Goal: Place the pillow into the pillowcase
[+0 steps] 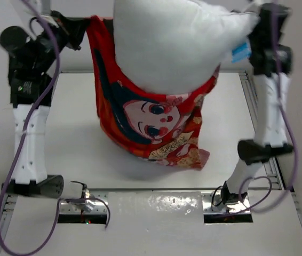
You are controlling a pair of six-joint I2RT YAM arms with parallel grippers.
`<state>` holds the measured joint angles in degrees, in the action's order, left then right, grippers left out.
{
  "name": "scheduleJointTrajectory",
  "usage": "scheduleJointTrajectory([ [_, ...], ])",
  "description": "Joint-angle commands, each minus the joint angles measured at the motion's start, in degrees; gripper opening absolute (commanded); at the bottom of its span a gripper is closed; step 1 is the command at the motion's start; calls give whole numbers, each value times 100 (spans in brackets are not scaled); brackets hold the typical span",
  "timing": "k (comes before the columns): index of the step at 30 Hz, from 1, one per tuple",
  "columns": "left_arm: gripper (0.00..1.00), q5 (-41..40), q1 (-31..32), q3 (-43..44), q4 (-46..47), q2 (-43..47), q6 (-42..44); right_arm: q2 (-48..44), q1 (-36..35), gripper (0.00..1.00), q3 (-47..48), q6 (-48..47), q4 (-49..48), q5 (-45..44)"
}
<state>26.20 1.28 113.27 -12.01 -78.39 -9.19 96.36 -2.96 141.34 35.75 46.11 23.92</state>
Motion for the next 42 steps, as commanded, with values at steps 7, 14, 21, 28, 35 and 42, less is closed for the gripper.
scheduleJointTrajectory([
  [7,0,-1293,-497,-201,-233,-458,348,-397,208,0,-1813,72,215,-1241],
  [14,0,-871,-523,1522,-337,-563,-144,-1732,252,0,-1937,582,-1092,-960],
  [21,0,-1297,-803,1988,67,-833,45,-84,865,0,1616,723,492,-414],
  [28,0,-767,-964,1255,571,-336,728,-2705,1236,0,-2501,1109,-2153,-386],
  [35,0,-380,-691,-146,-450,-142,601,-270,535,0,-995,1251,-517,737],
  [42,16,992,274,-666,-1917,-80,2210,-680,-783,0,-2288,1286,-1588,-193],
])
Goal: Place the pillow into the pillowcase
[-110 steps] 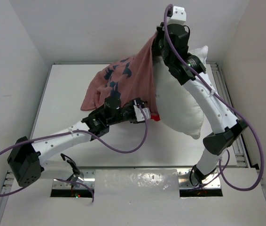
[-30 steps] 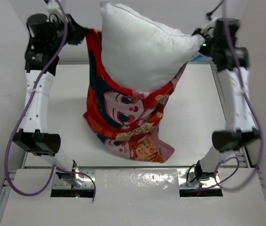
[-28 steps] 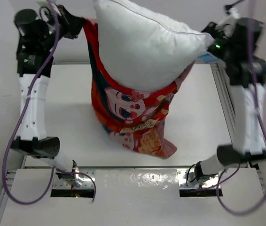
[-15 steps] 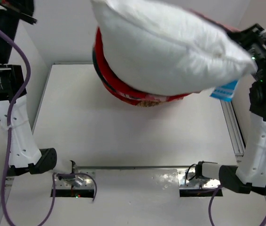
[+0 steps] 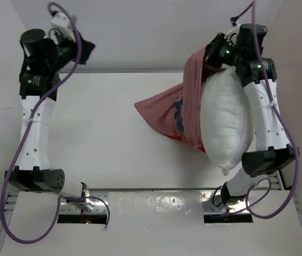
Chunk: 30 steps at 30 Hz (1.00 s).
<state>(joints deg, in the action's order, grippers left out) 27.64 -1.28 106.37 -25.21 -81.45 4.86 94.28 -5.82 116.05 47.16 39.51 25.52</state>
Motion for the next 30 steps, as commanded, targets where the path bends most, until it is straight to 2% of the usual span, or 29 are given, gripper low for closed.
scheduleJointTrajectory([
  [1,27,953,663,-19,-669,243,867,-402,-586,0,338,127,-875,-415],
  [2,47,1093,803,-72,-730,270,1024,-315,-673,0,444,92,-831,-460],
  [3,52,1129,1100,-168,-783,287,1078,-183,-831,0,506,83,-831,-486],
  [8,73,990,1920,-301,-705,323,745,-59,-1219,0,524,118,-1120,-644],
  [10,77,893,2262,-283,-468,218,360,20,-1403,0,559,110,-1191,-776],
  [15,93,1086,2939,234,-282,-230,-3,231,-1746,0,709,39,-1086,-1057],
  [19,97,604,3335,490,-493,-590,592,223,-1904,0,524,-5,-1129,-1145],
  [22,97,-204,3529,473,-563,-740,1128,143,-2054,0,419,-118,-1156,-1145],
  [25,93,-1100,3635,341,-529,-802,1481,-23,-2142,0,287,-241,-1147,-1207],
  [26,88,-1520,3652,289,-433,-785,1500,-58,-2142,0,226,-251,-1199,-1216],
  [28,80,-1979,3643,148,-353,-741,1561,-234,-2107,0,50,-268,-1243,-1216],
  [30,79,-2192,3652,60,-204,-653,1623,-348,-2063,0,-90,-277,-1305,-1199],
])
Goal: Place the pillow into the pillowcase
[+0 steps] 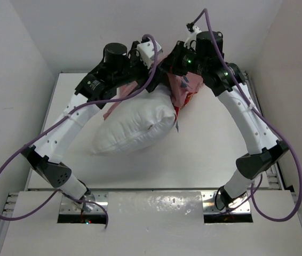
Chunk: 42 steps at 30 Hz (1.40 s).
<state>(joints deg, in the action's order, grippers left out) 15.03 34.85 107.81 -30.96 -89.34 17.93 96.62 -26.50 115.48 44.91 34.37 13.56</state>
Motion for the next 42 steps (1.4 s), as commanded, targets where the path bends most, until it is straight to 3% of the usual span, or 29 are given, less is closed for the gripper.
scheduleJointTrajectory([
  [1,79,-984,39,-85,380,145,403,-609,13,0,-69,-69,-809,6],
  [8,82,-1248,154,-313,337,215,931,-697,93,0,-210,36,-1011,278],
  [15,89,-413,153,-989,-68,31,537,-741,145,0,-201,54,-1055,401],
  [17,58,-422,127,-1148,134,66,440,-776,198,0,-254,36,-1055,445],
  [18,37,-430,101,-1105,143,48,361,-794,215,0,-298,53,-1073,472],
  [19,7,-474,83,-1026,82,31,290,-811,233,0,-333,53,-1073,481],
  [20,0,-474,40,-755,20,22,255,-820,329,0,-403,80,-1090,498],
  [26,0,237,-180,782,-262,250,-35,-293,1103,0,123,37,-292,288],
  [32,0,-543,-198,2514,151,137,-264,-292,1288,0,168,-701,483,-1529],
  [35,0,-816,-110,2666,318,57,-106,-511,1200,6,-200,-931,299,-1620],
  [38,0,-1063,-40,2596,354,-4,-45,-827,990,20,-798,-1194,-209,-1209],
  [42,0,-1467,13,2543,564,-127,43,-1319,735,58,-1710,-1598,-624,-260],
])
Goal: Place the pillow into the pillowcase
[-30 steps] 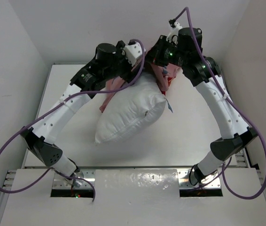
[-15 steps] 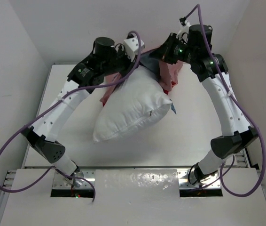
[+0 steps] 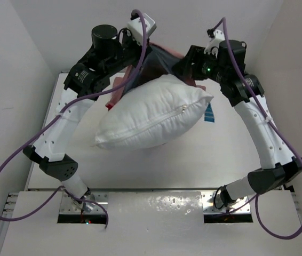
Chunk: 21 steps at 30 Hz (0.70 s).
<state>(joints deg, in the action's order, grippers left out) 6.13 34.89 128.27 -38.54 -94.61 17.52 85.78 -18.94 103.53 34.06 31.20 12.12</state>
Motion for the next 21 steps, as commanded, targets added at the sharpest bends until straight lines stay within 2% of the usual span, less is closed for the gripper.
scheduleJointTrajectory([
  [1,0,-978,35,506,1358,373,137,-359,-57,71,-665,-671,-334,-26],
  [3,0,-1148,44,532,1464,329,260,-727,-154,80,-1149,-917,-369,106],
  [4,0,-1280,44,524,1507,329,304,-860,-154,90,-1316,-971,-343,106],
  [6,0,-1395,44,506,1543,329,410,-1140,-119,93,-1773,-1024,-264,72],
  [8,0,-1518,44,462,1578,329,454,-1265,-5,89,-2011,-998,-62,36],
  [10,0,-1527,61,436,1569,338,463,-1318,74,76,-2160,-919,183,36],
  [12,0,-1562,88,436,1578,347,489,-1362,83,70,-2301,-875,281,36],
  [17,0,-1633,96,445,1604,311,533,-1616,22,63,-3195,-621,-25,-103],
  [19,0,-1606,105,445,1578,329,498,-1687,4,50,-3539,-357,-445,-52],
  [20,0,-1598,114,445,1569,329,498,-1696,-4,24,-3602,-252,-561,0],
  [21,0,-1606,114,445,1569,346,507,-1731,-39,10,-3672,-190,-728,-34],
])
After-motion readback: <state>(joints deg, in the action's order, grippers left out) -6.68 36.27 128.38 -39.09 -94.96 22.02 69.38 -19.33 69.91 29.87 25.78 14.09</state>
